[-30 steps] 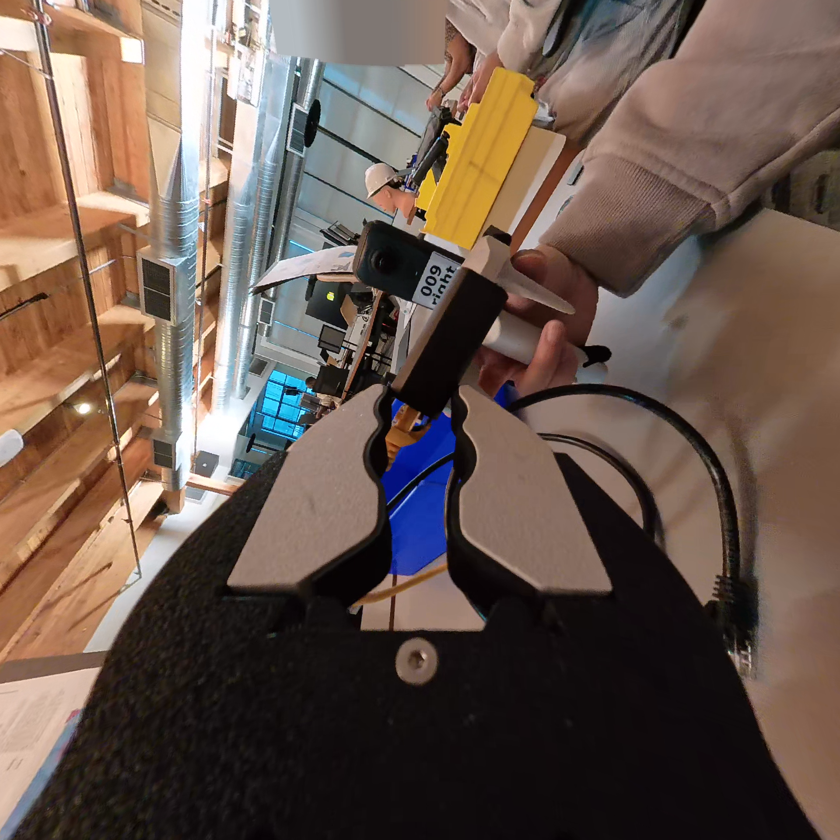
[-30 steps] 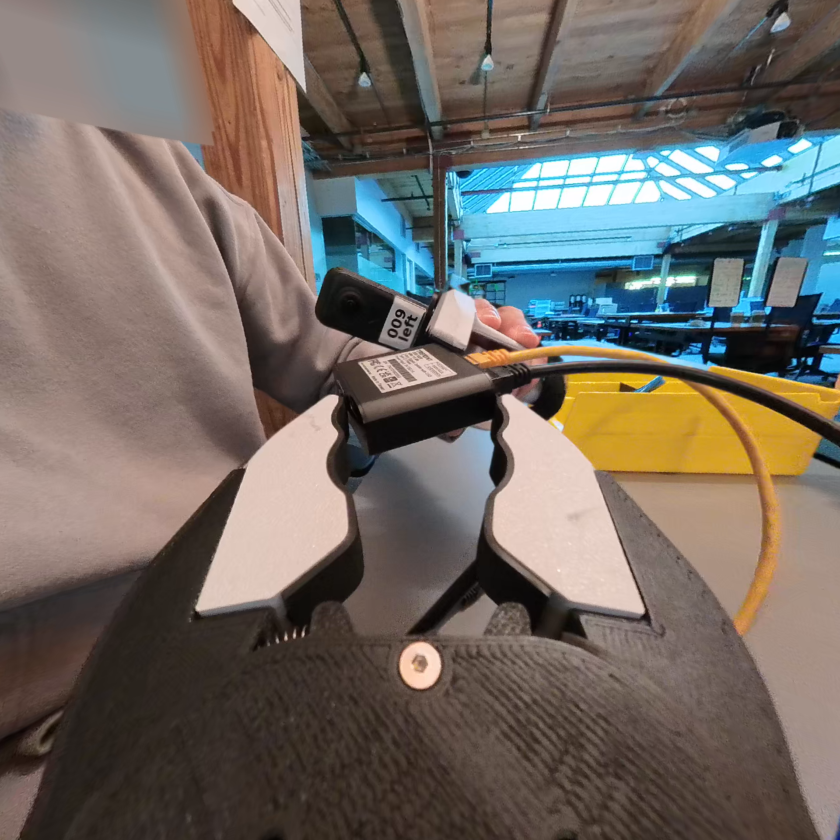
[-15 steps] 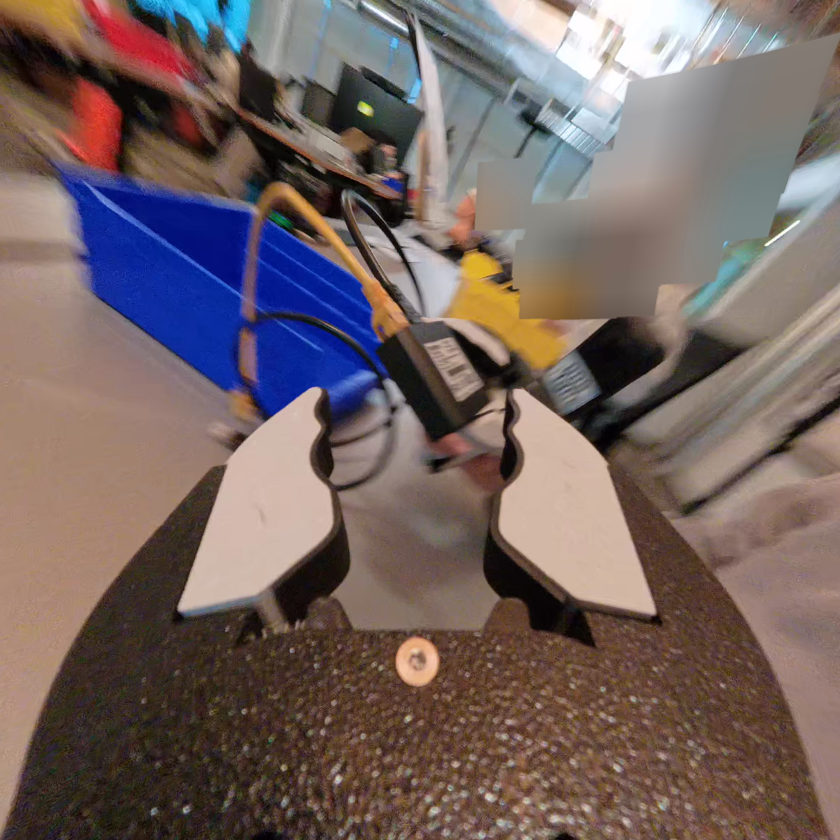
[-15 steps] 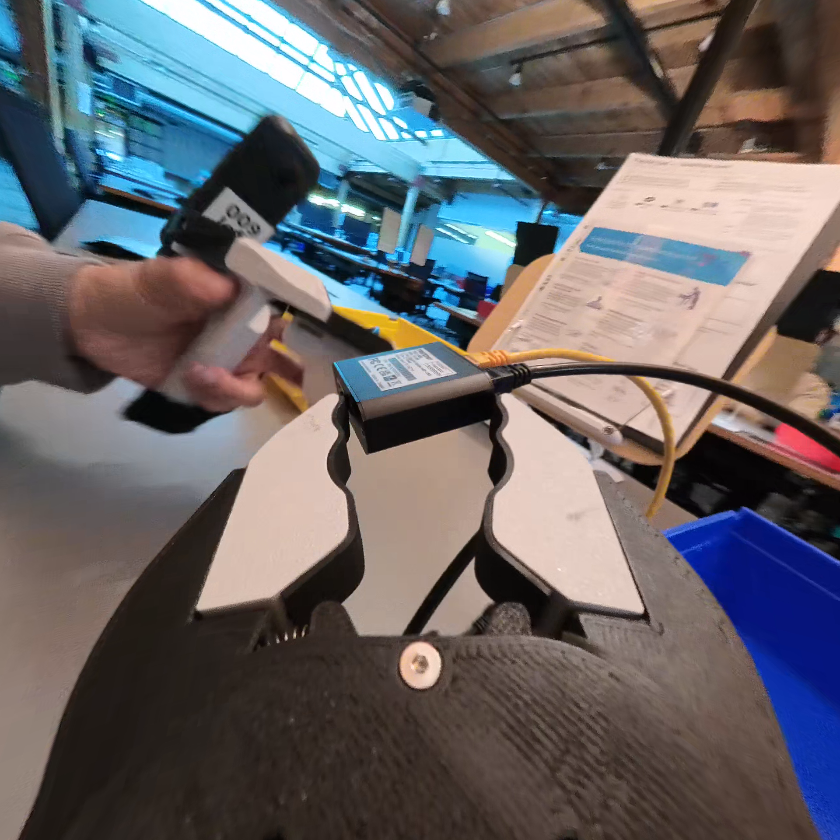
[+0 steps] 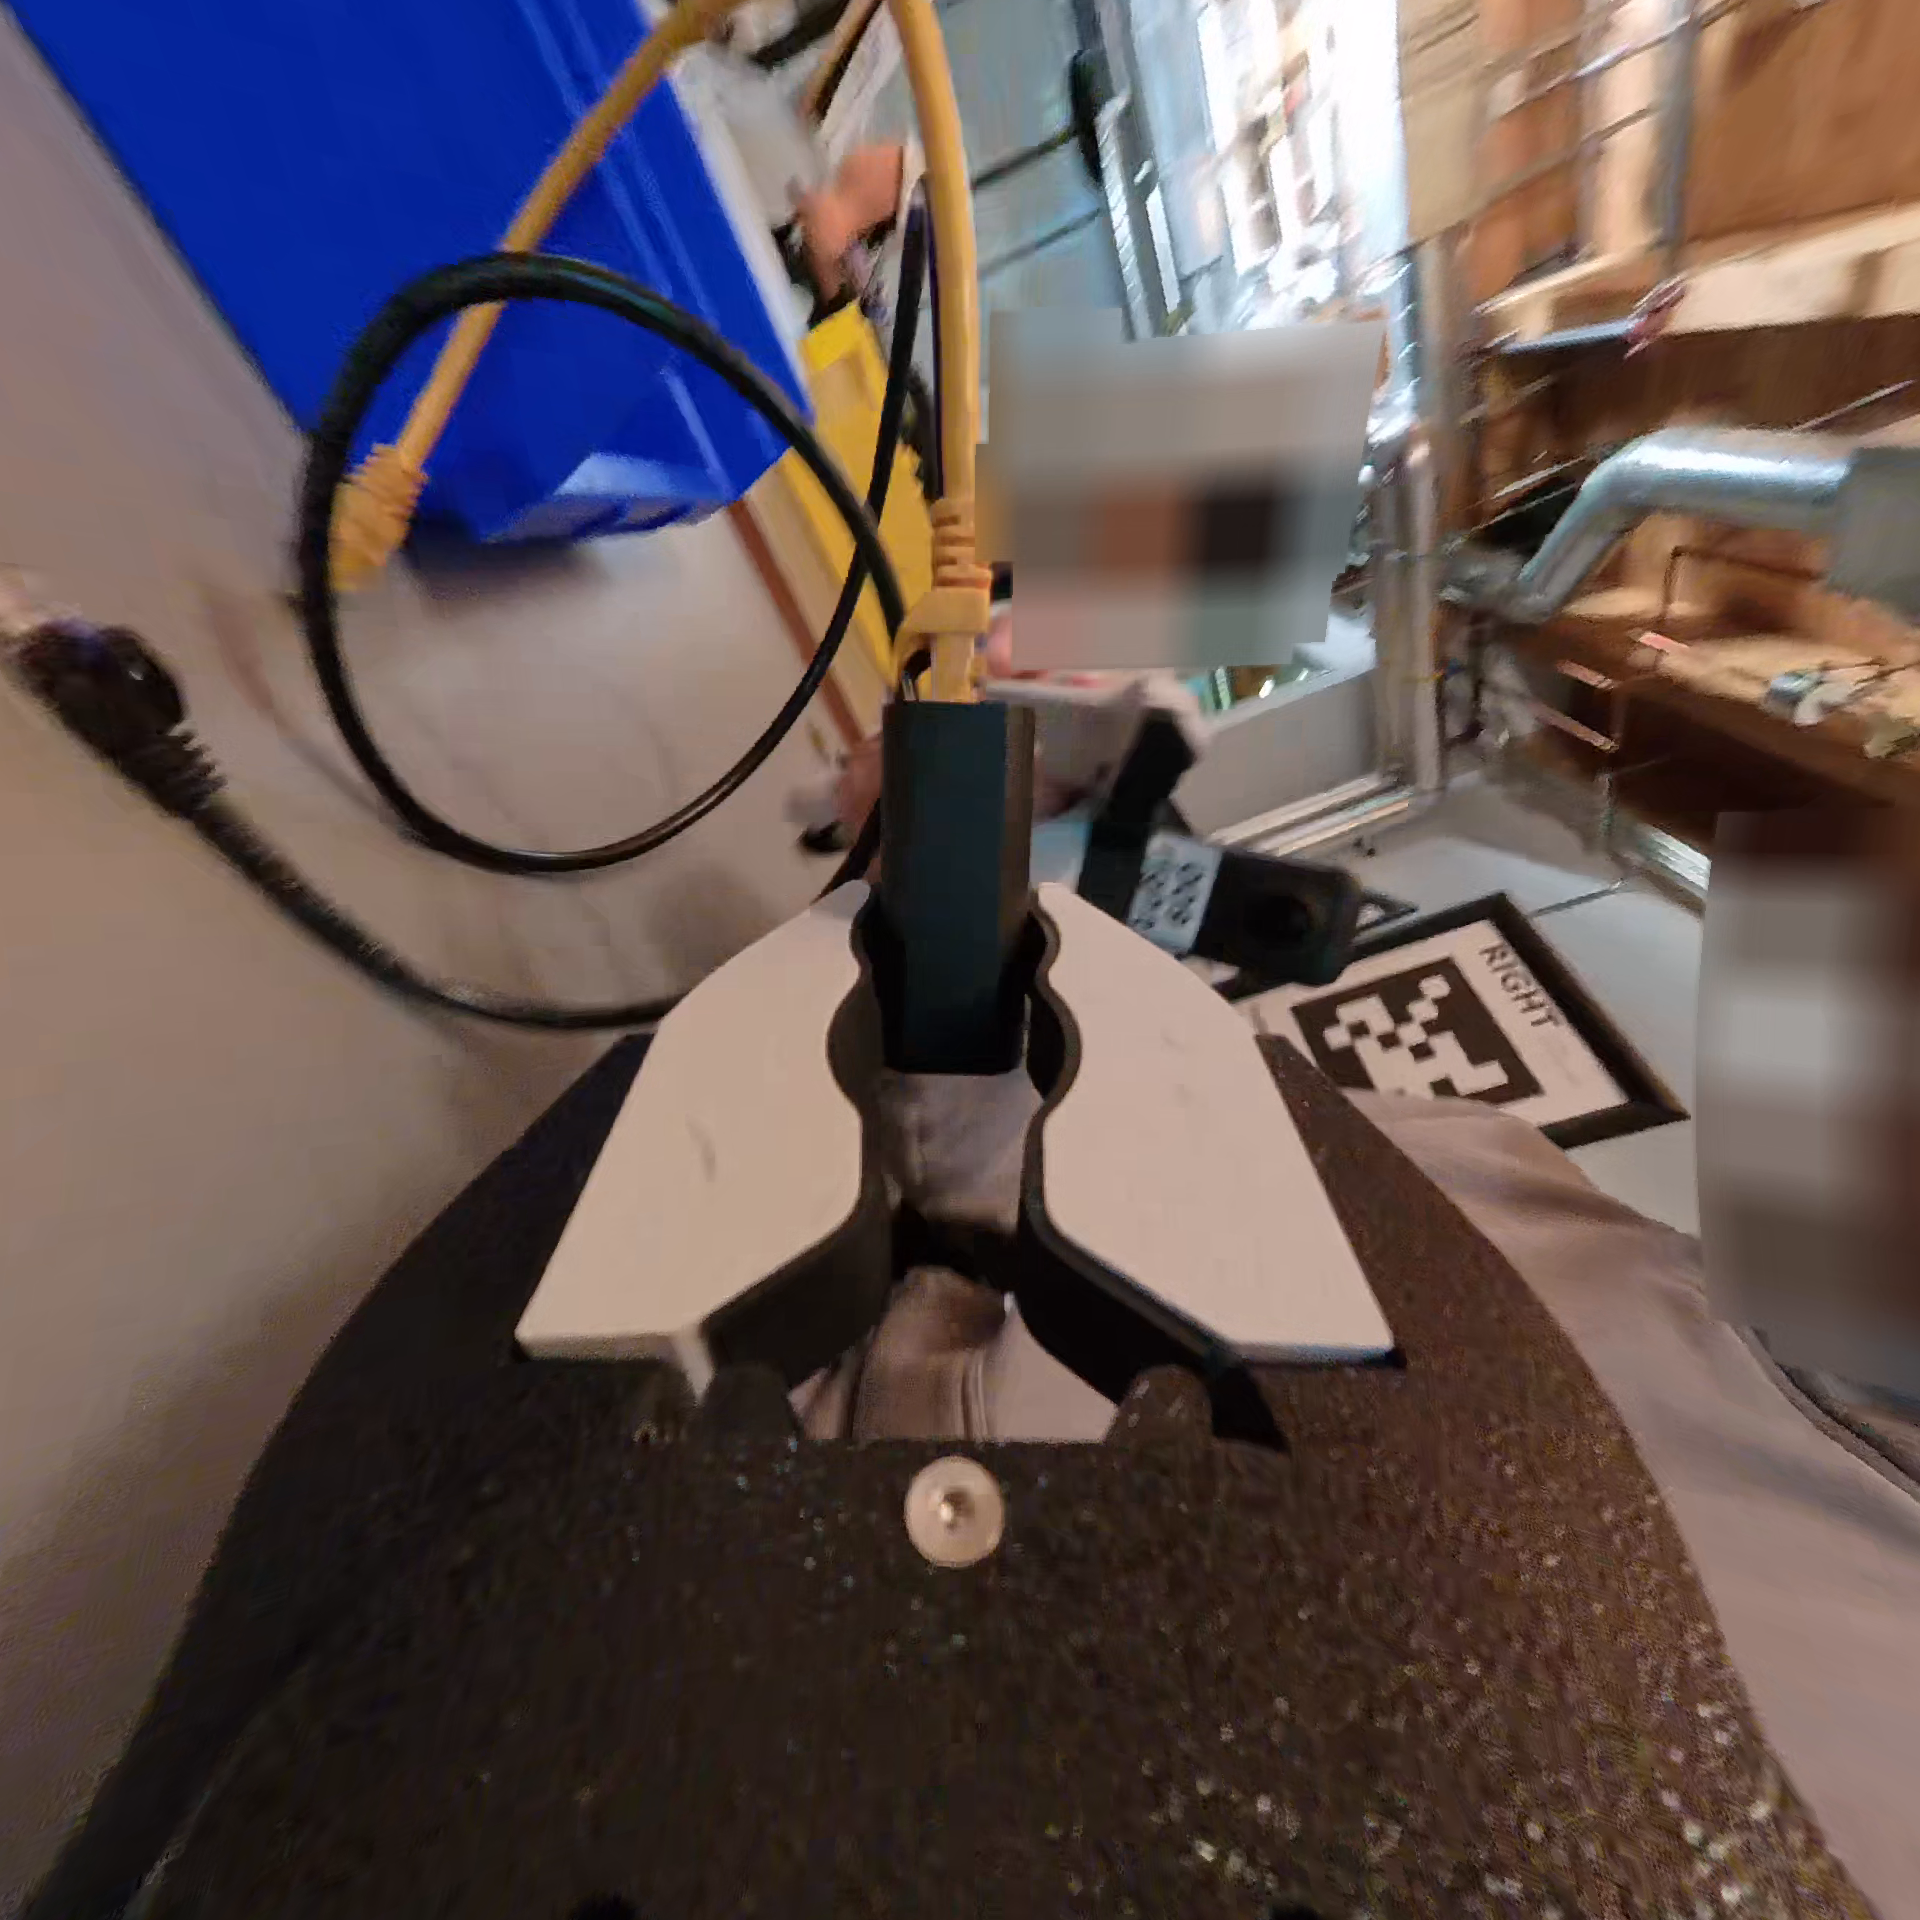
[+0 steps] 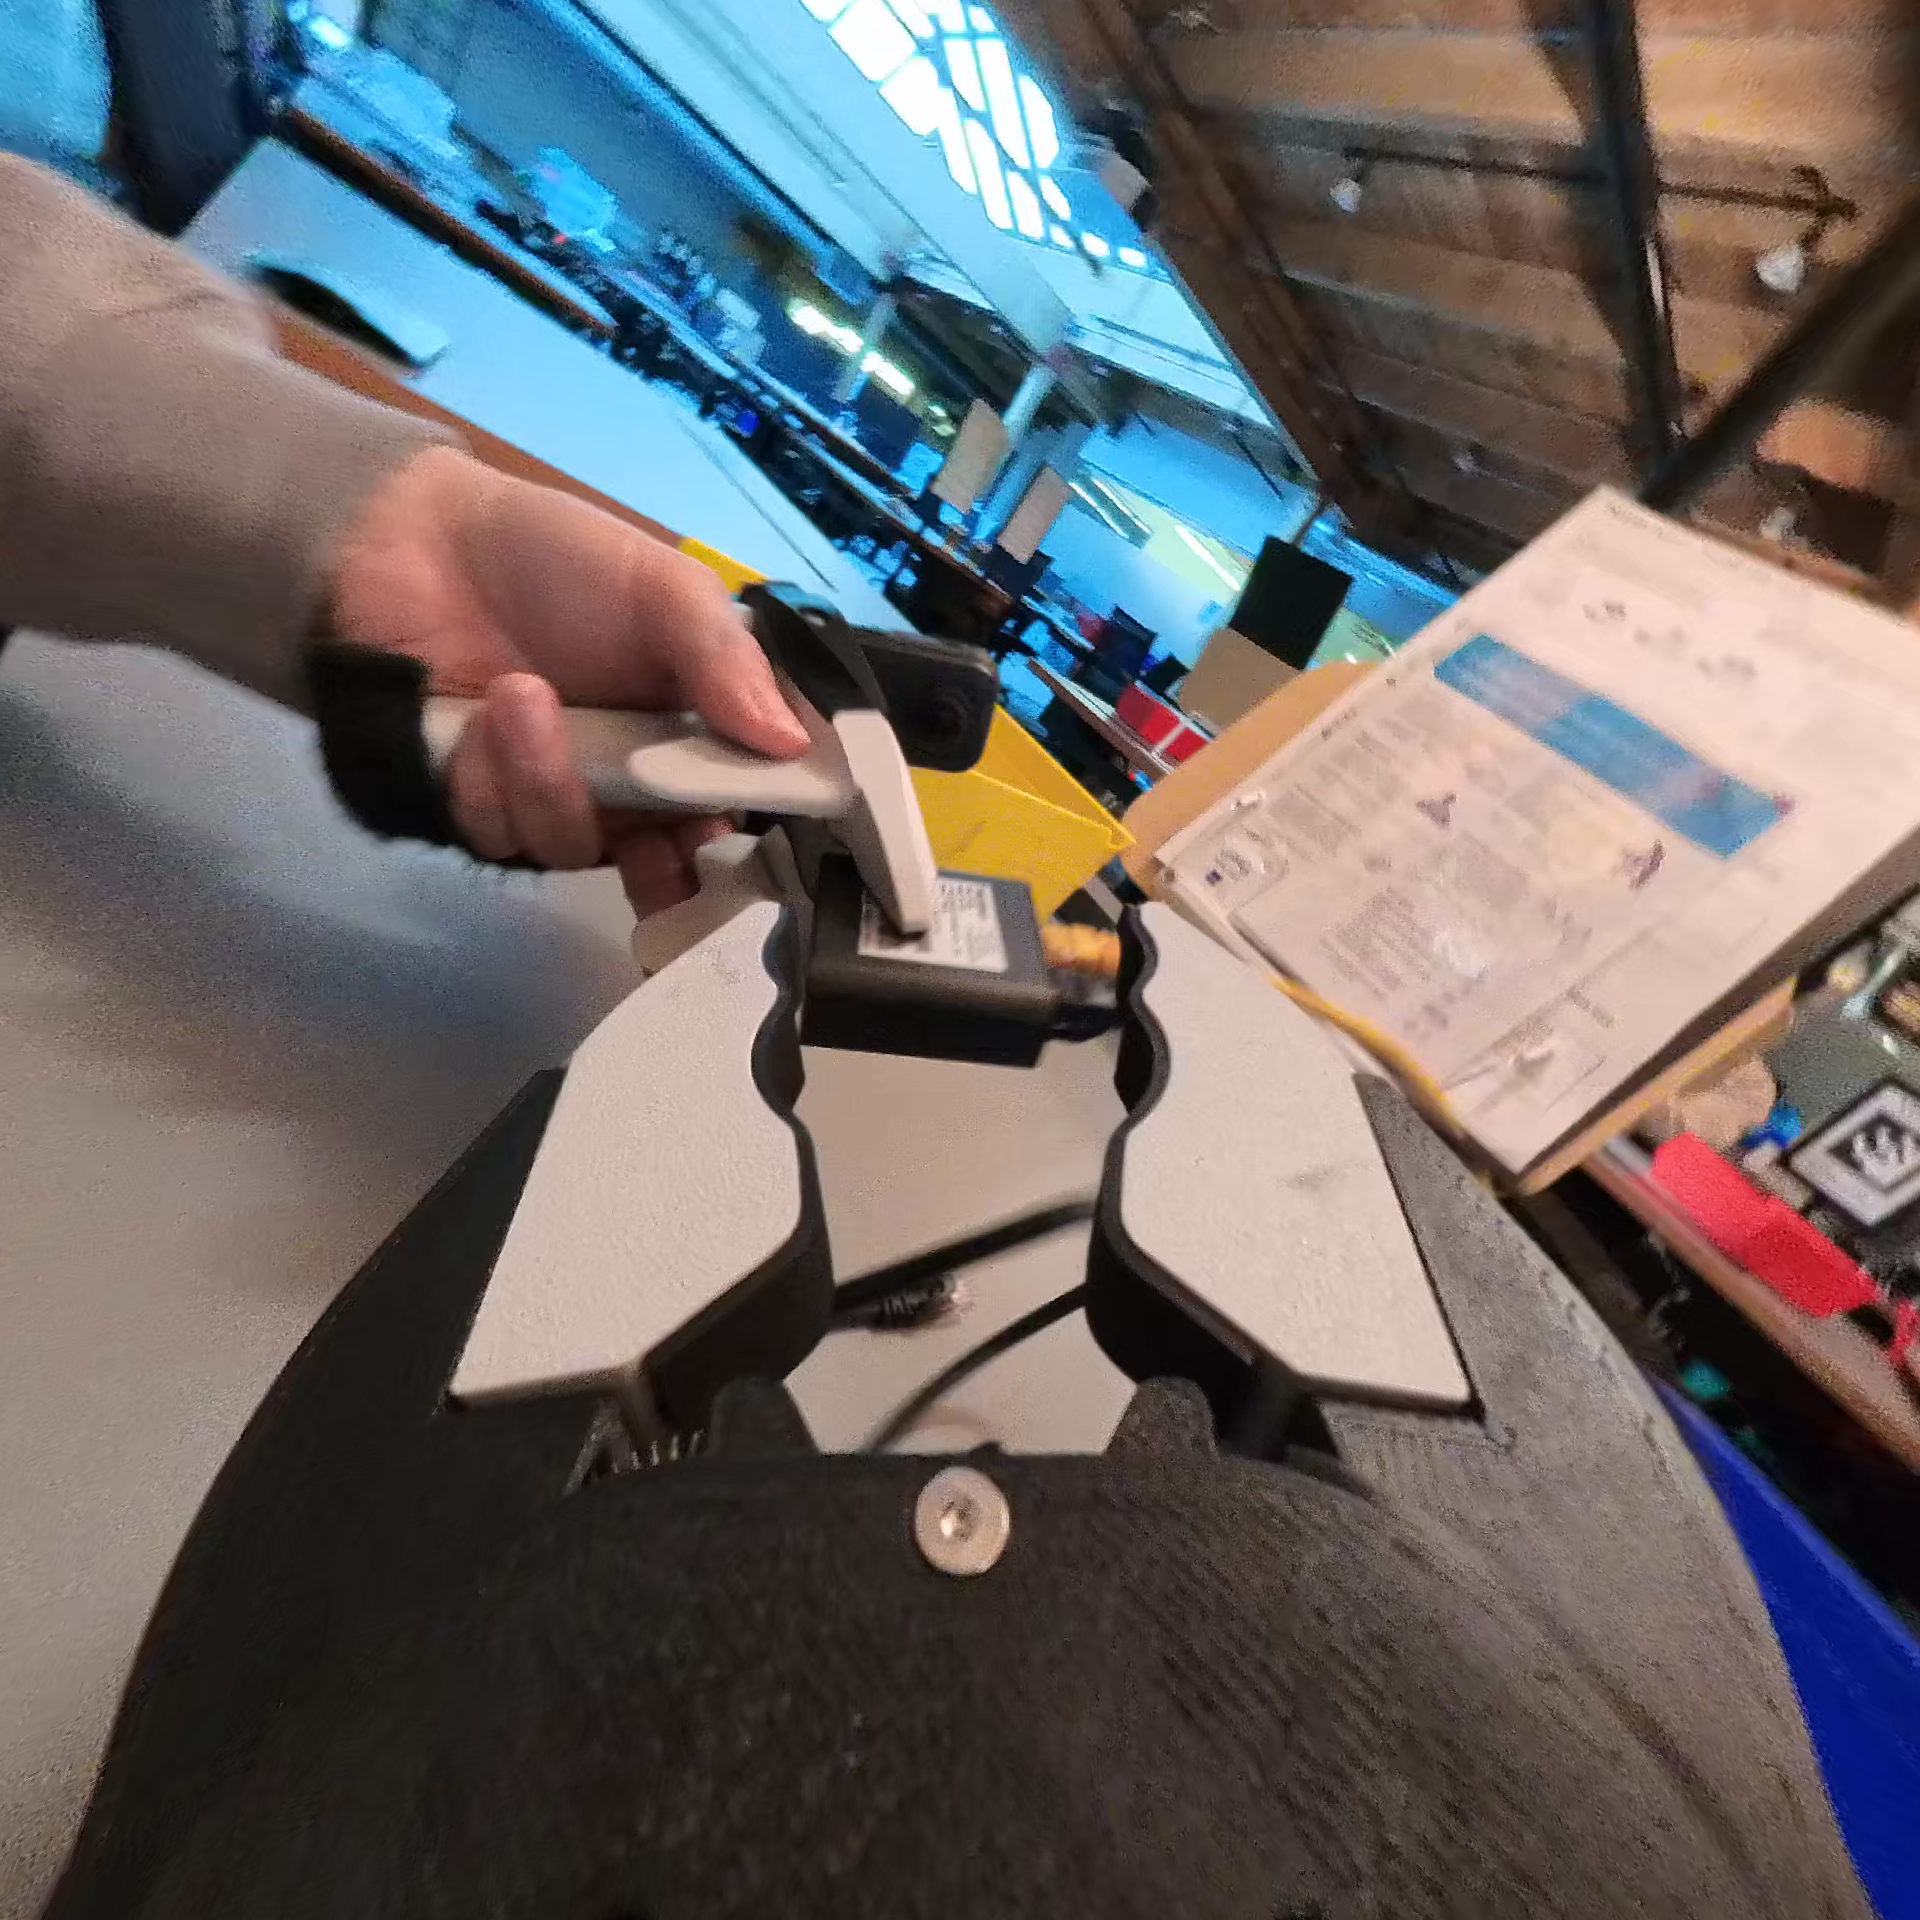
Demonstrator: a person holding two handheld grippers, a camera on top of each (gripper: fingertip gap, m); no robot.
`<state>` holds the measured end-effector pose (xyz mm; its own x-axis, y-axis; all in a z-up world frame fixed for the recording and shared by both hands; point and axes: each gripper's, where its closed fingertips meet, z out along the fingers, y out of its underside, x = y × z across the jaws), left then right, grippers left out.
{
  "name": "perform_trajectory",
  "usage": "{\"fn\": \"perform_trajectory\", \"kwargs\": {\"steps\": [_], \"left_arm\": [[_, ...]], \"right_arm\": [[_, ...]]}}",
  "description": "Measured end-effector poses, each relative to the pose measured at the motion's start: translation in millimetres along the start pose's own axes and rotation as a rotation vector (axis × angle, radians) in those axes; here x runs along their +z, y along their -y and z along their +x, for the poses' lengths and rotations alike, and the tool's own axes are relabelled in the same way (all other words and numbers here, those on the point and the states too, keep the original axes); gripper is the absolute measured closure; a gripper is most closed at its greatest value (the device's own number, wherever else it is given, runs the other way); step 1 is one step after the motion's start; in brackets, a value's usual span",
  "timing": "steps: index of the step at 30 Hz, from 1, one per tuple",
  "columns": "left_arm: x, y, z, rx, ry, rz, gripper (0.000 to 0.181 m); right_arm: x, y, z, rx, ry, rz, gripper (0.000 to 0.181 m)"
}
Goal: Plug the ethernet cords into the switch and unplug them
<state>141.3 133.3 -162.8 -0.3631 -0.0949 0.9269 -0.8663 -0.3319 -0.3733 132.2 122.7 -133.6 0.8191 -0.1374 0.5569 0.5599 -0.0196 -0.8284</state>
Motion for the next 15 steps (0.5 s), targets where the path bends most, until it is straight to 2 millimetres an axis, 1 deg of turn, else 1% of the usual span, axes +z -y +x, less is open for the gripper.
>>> {"fn": "perform_trajectory", "kwargs": {"steps": [1,3,4,5,7,8,9,10,11,12,13,14,15], "left_arm": [[-6,-3,-2,-0.017,0.006,-0.066,0.158],[-18,-14,0,-0.046,0.009,-0.224,0.158],[-22,-18,0,-0.031,0.031,-0.297,0.158],[-25,-24,3,-0.014,0.041,-0.379,0.158],[-29,-32,14,0.008,0.016,-0.523,0.158],[-31,-34,15,0.025,0.031,-0.583,0.158],[-34,-37,12,0.046,0.062,-0.648,0.158],[-37,-38,8,0.064,0.101,-0.704,0.158],[-39,-40,6,0.076,0.122,-0.751,0.158],[-41,-42,7,0.086,0.125,-0.786,0.158],[-42,-43,9,0.094,0.124,-0.819,0.158],[-43,-44,12,0.11,0.12,-0.848,0.158],[-44,-44,16,0.124,0.112,-0.872,0.158]], "right_arm": [[-5,6,1,-0.029,0.041,-0.02,0.121],[-11,10,-1,-0.047,0.175,-0.107,0.102],[-12,9,-4,-0.048,0.253,-0.155,0.099],[-12,9,-9,-0.051,0.332,-0.188,0.095],[-5,14,-13,-0.041,0.426,-0.202,0.079],[-2,12,-15,-0.055,0.471,-0.232,0.078],[-1,10,-11,-0.127,0.489,-0.291,0.082],[2,19,0,-0.219,0.45,-0.303,0.085],[5,41,12,-0.276,0.407,-0.249,0.089],[6,65,20,-0.287,0.393,-0.176,0.093],[6,80,21,-0.275,0.431,-0.142,0.094],[5,79,17,-0.249,0.517,-0.177,0.09],[6,69,11,-0.221,0.601,-0.254,0.079]]}}
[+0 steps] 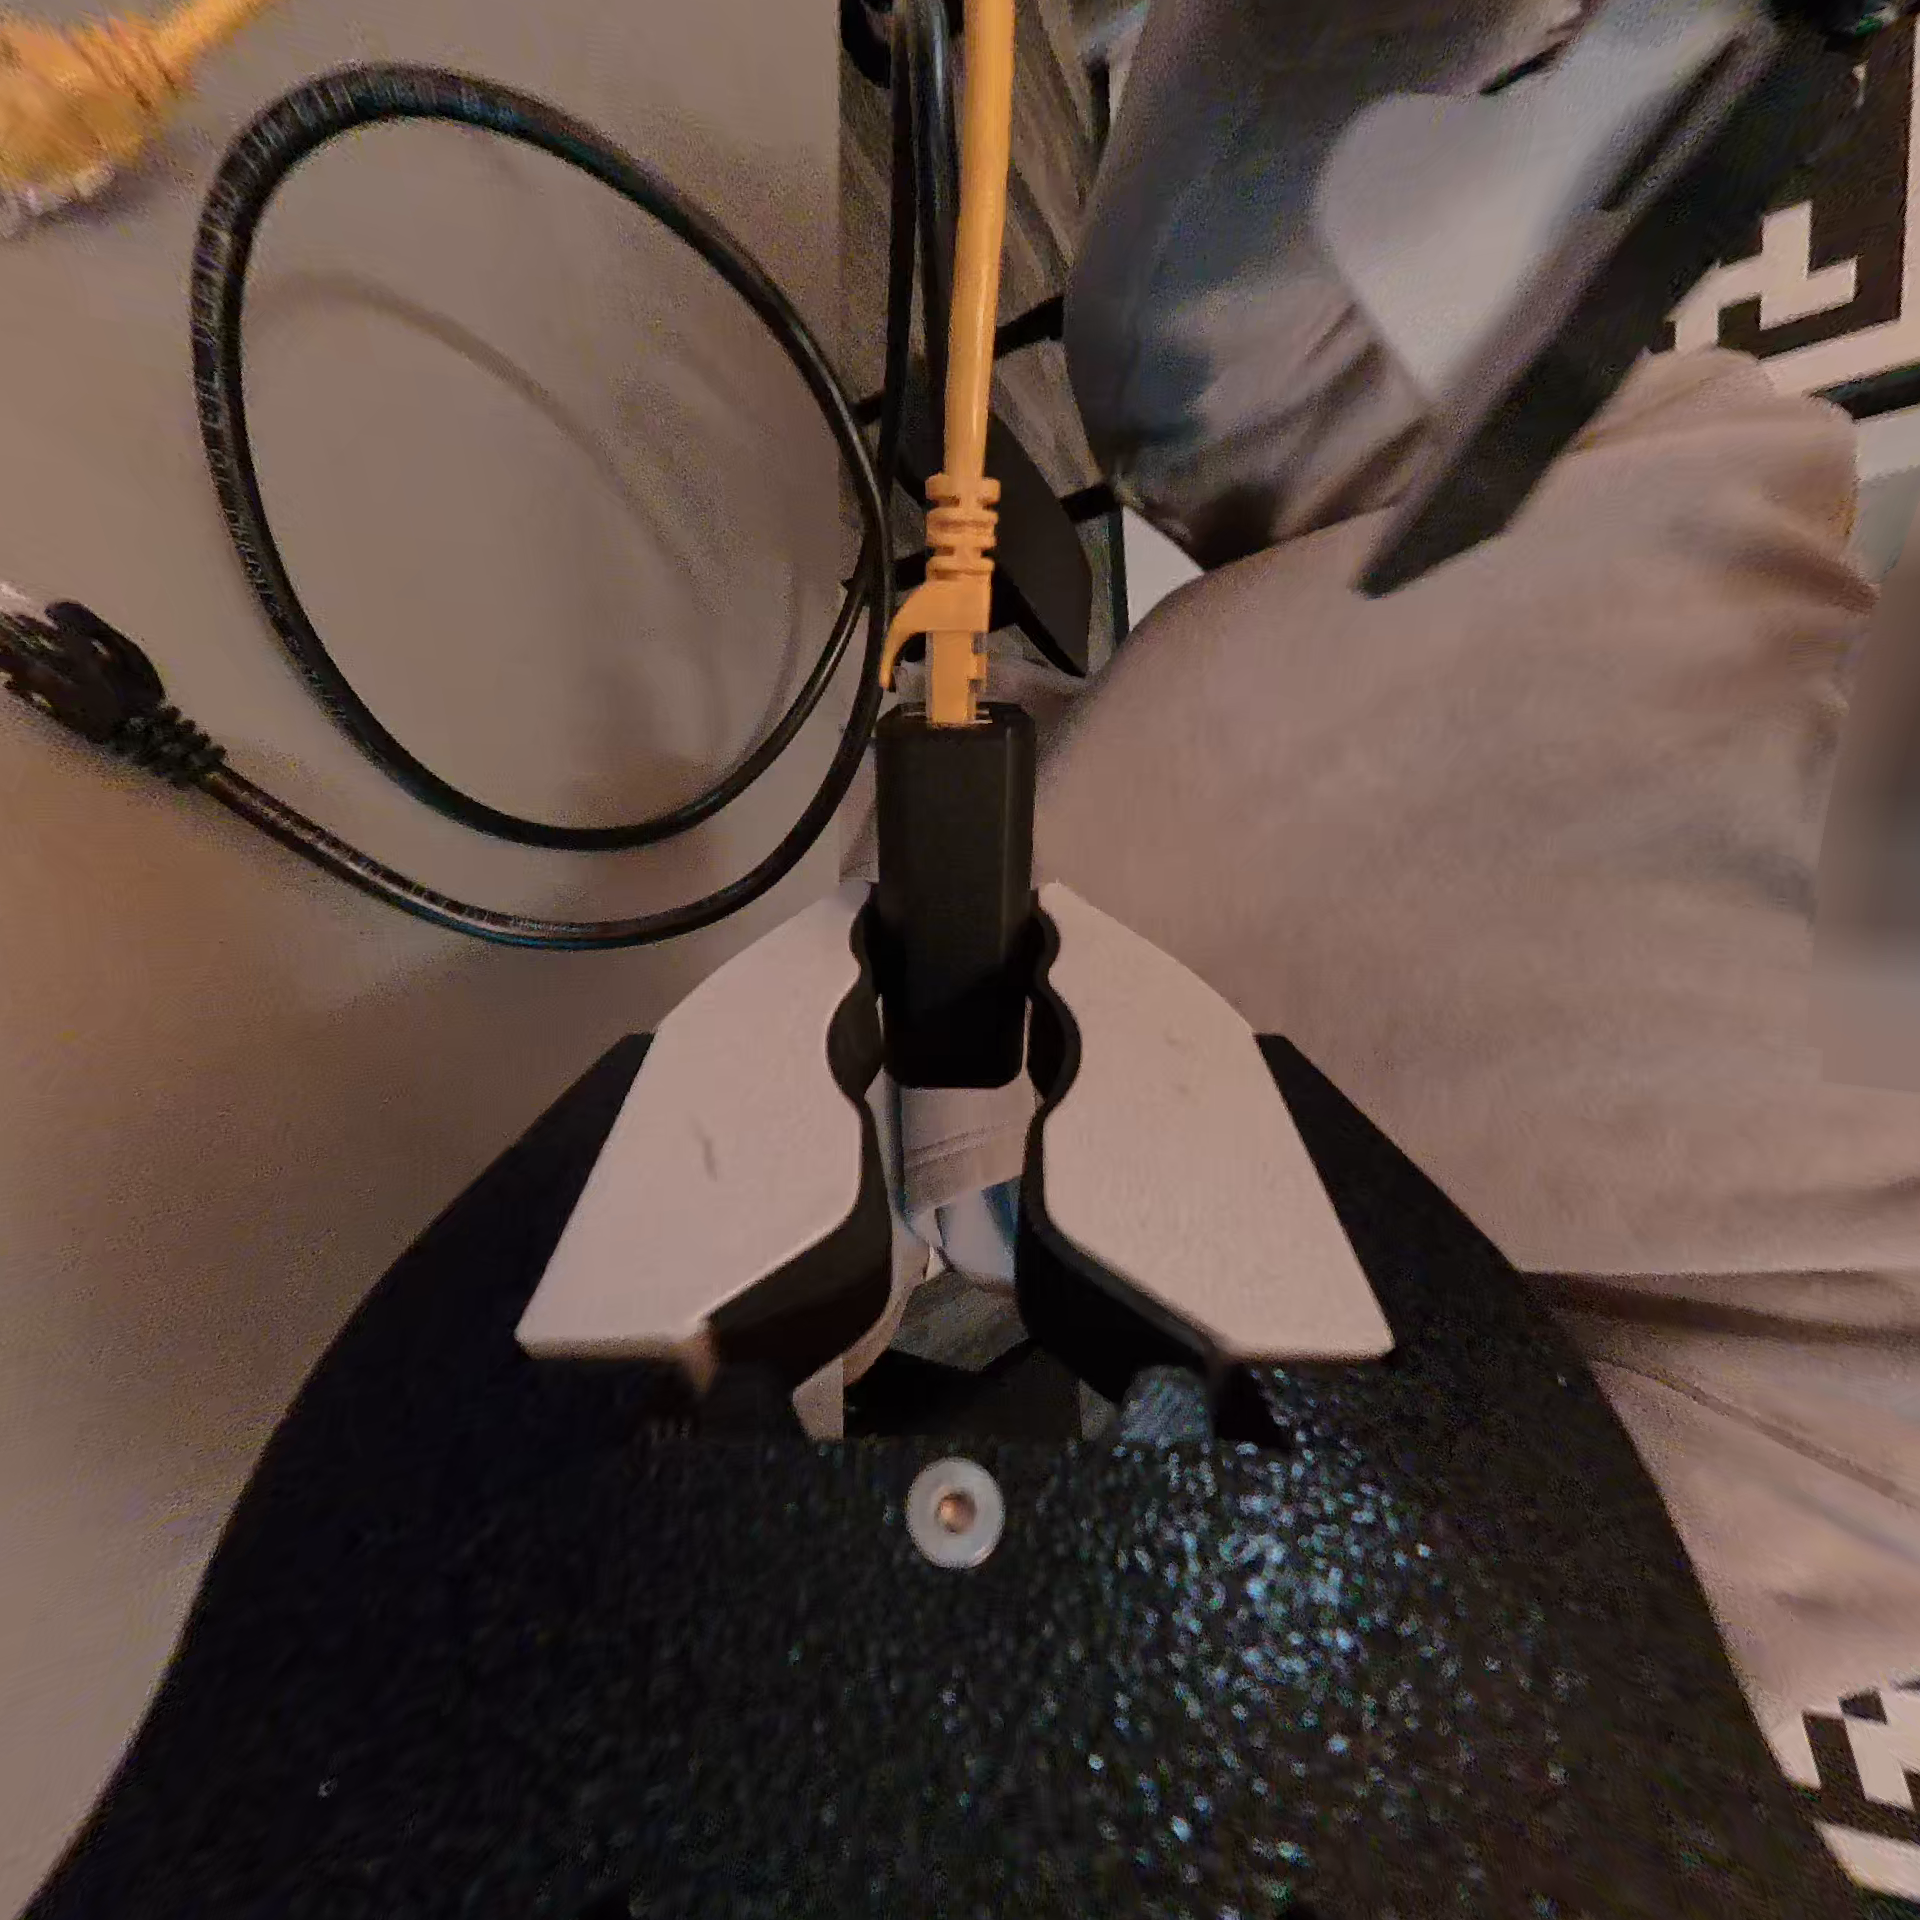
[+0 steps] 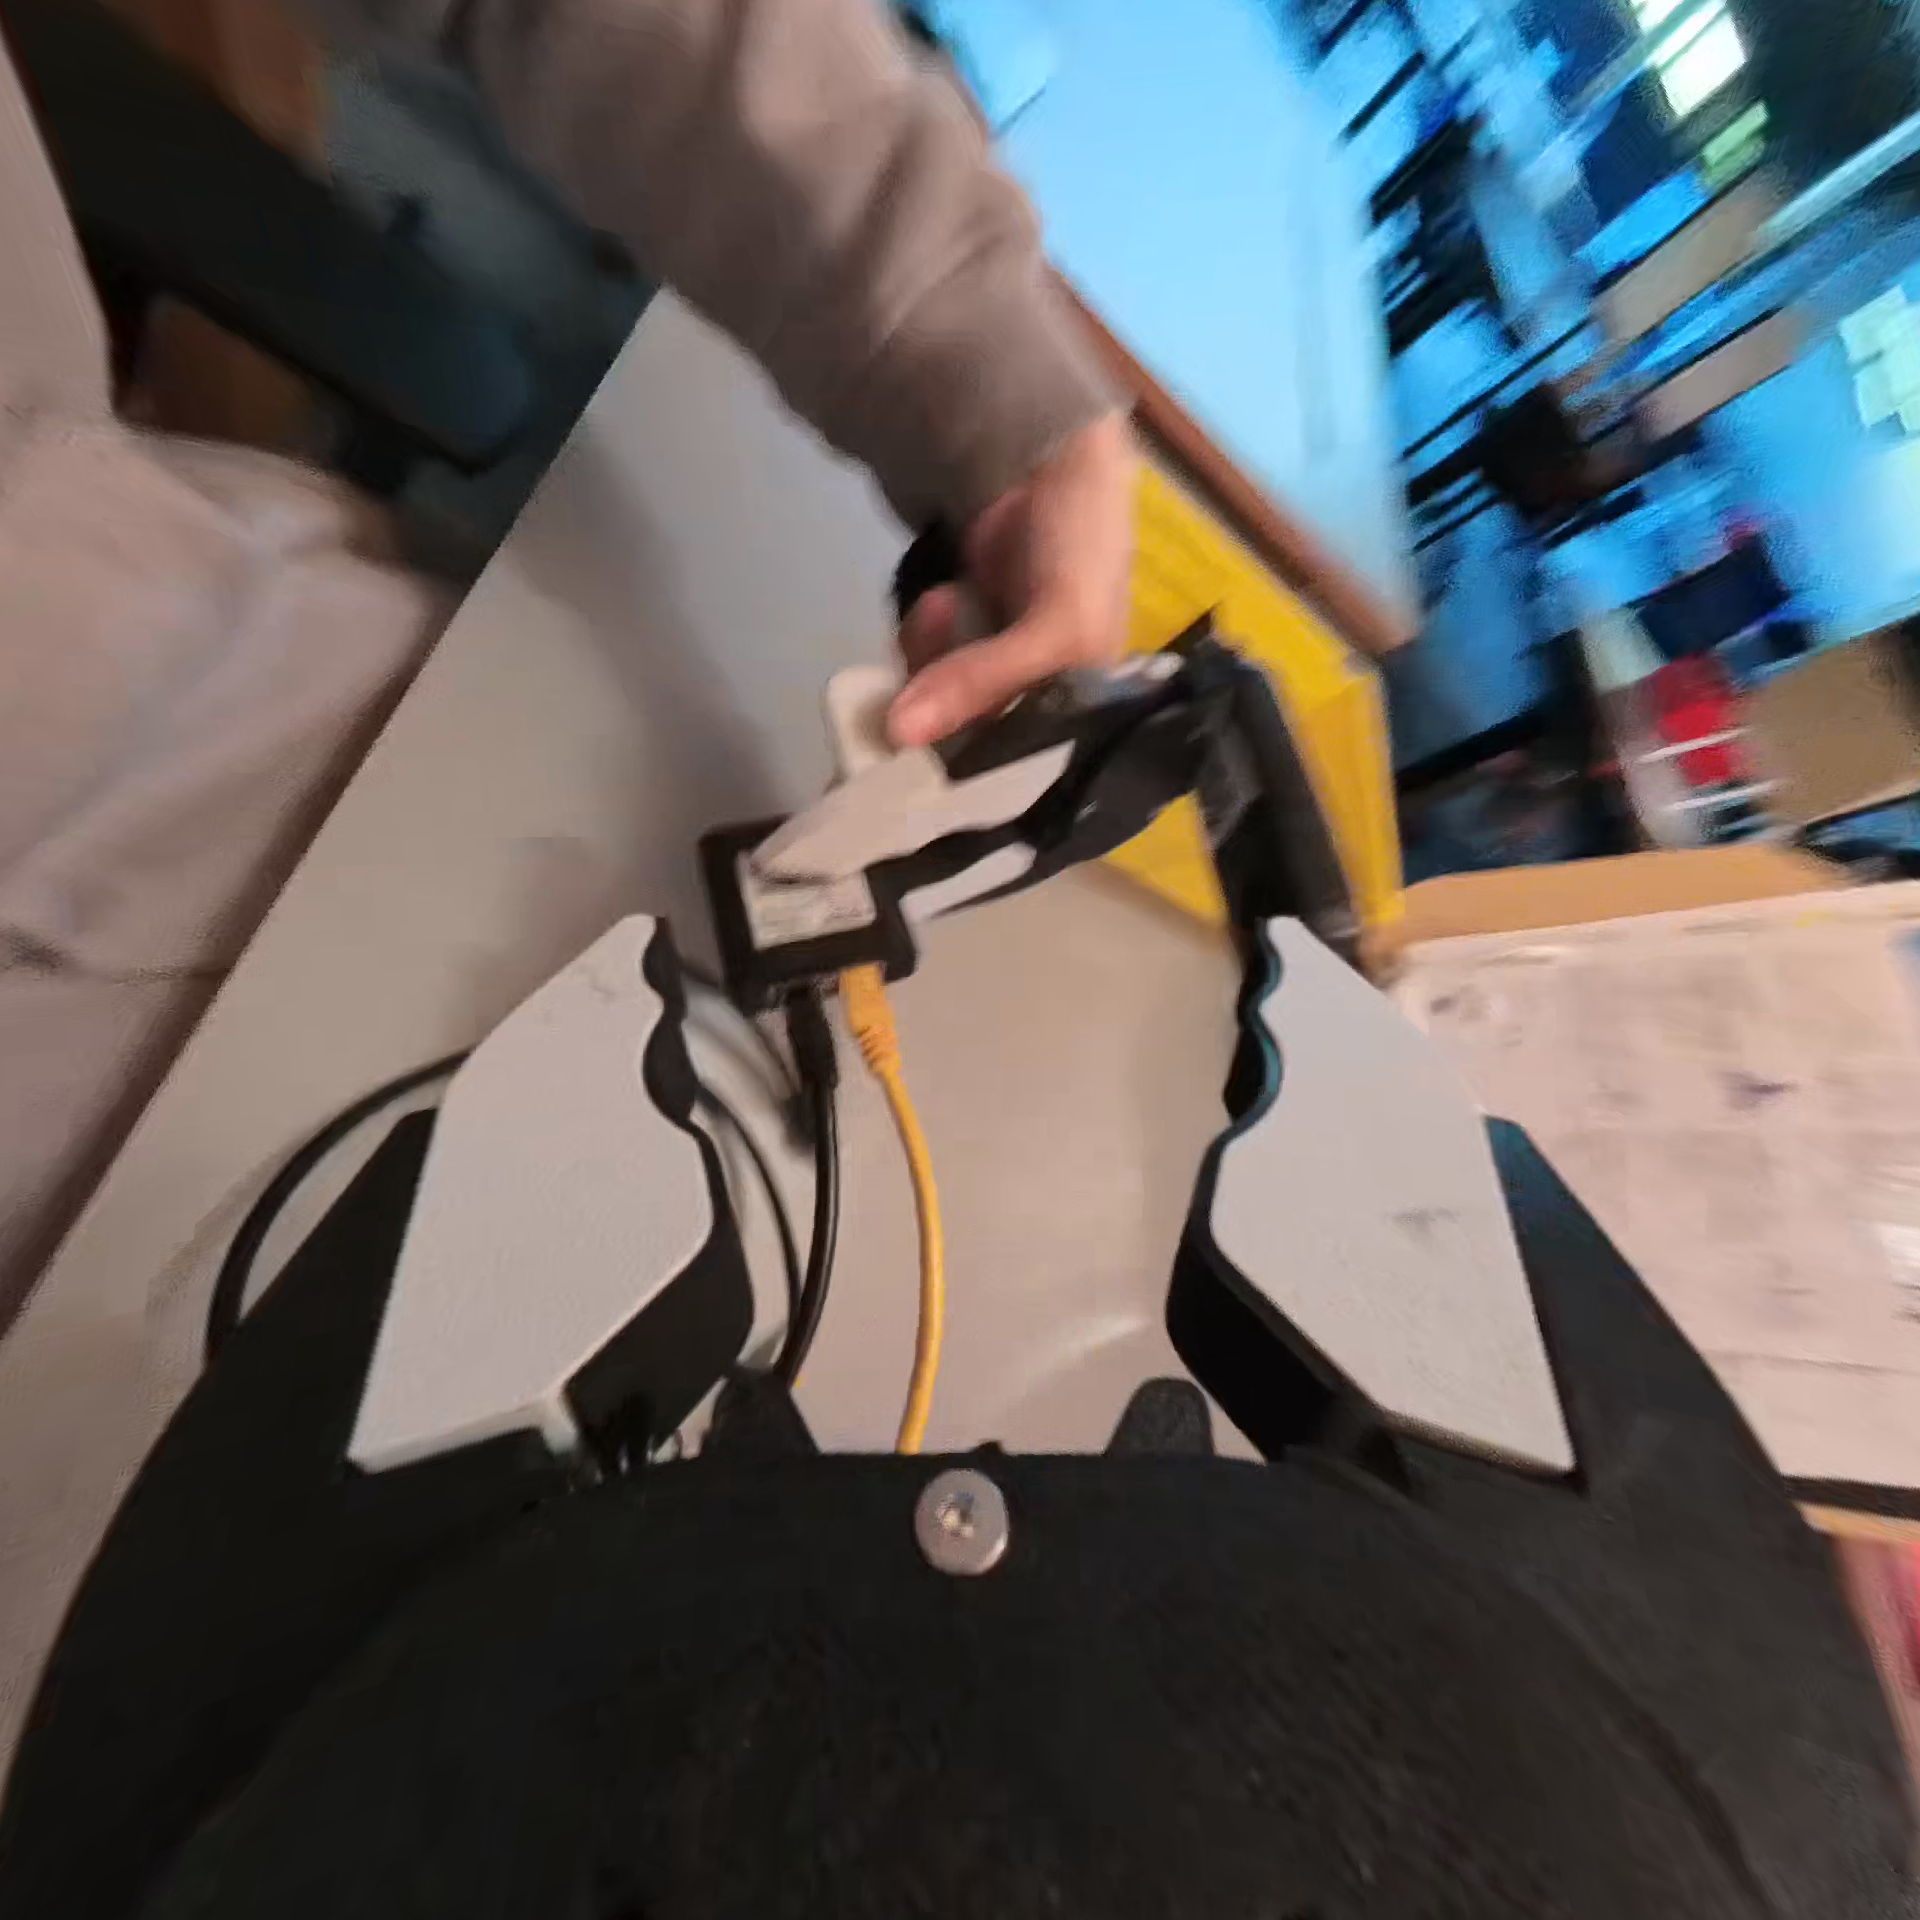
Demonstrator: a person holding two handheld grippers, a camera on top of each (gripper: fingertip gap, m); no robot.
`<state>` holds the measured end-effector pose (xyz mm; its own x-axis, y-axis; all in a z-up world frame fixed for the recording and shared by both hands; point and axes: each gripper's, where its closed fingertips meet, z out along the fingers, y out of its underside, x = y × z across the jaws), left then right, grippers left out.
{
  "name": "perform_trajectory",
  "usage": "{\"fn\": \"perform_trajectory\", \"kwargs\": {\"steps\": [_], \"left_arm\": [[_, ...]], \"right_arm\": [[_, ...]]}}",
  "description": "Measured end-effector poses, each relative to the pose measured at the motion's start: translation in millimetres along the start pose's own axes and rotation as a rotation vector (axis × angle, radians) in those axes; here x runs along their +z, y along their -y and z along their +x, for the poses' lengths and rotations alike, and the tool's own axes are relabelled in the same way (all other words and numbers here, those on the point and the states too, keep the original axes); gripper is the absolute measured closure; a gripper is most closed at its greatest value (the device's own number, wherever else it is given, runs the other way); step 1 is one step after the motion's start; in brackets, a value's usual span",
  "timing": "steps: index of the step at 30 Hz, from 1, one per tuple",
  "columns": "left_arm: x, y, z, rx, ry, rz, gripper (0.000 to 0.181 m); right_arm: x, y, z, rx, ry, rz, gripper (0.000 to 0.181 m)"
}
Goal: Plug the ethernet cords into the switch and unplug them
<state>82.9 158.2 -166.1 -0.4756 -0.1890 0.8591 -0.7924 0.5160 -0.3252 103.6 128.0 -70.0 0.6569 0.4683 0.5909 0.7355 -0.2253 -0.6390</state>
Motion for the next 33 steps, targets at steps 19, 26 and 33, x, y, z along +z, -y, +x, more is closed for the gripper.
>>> {"fn": "perform_trajectory", "kwargs": {"steps": [19,26,33], "left_arm": [[-39,59,-24,-0.115,-0.212,0.476,0.159],[-21,63,-46,-0.163,-0.169,0.656,0.157],[-2,47,-48,-0.159,-0.04,0.592,0.156]], "right_arm": [[73,-73,0,0.389,-0.271,0.241,0.121],[76,-96,-19,0.49,-0.354,0.279,0.121],[71,-102,-28,0.535,-0.337,0.359,0.121]]}}
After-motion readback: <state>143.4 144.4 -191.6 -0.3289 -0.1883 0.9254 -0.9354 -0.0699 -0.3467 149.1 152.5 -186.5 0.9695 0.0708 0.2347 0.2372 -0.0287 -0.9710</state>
